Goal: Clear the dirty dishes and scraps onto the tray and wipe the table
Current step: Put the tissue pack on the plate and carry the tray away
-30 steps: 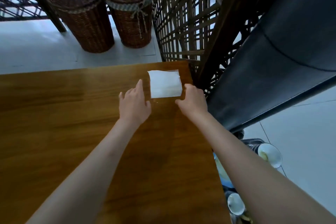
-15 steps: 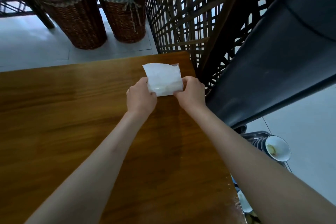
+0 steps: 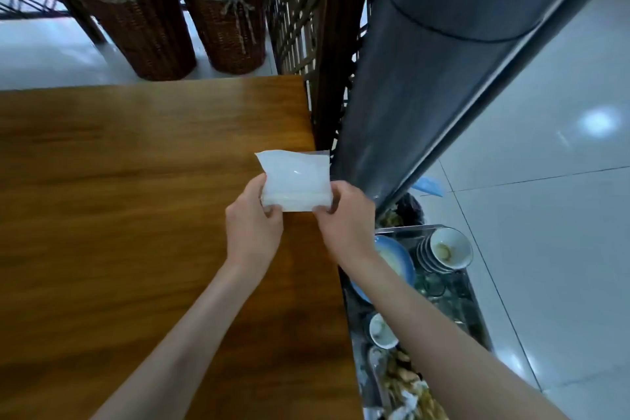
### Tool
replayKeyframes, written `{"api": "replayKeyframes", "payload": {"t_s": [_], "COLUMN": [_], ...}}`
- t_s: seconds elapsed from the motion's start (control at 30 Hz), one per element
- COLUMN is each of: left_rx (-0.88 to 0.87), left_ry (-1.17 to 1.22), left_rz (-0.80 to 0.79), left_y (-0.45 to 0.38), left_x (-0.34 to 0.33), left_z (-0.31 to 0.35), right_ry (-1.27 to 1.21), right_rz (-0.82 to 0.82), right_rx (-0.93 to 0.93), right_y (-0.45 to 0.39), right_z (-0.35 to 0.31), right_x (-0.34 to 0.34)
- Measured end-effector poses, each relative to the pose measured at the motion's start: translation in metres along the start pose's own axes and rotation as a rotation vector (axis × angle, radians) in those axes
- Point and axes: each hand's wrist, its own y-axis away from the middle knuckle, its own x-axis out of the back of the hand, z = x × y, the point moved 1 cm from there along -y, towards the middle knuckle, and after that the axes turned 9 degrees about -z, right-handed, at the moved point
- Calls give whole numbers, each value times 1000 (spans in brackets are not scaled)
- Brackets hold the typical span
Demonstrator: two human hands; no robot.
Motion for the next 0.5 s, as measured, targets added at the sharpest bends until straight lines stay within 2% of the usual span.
{"api": "replayKeyframes", "payload": {"t_s": [0.17,0.37,0.5], "left_rx": [0,3,113], "left_ry": [14,58,83], "left_rz": [13,22,-26], "left_y": [65,112,119], "left_x": [-53,-132,-188], "left_z": [36,66,54], "right_ry": [-38,-21,15], "right_rz": [37,-7,-30], "right_rx": [71,7,-51], "right_y": [52,74,75], "right_z": [56,137,185], "right_x": [45,82,83]}}
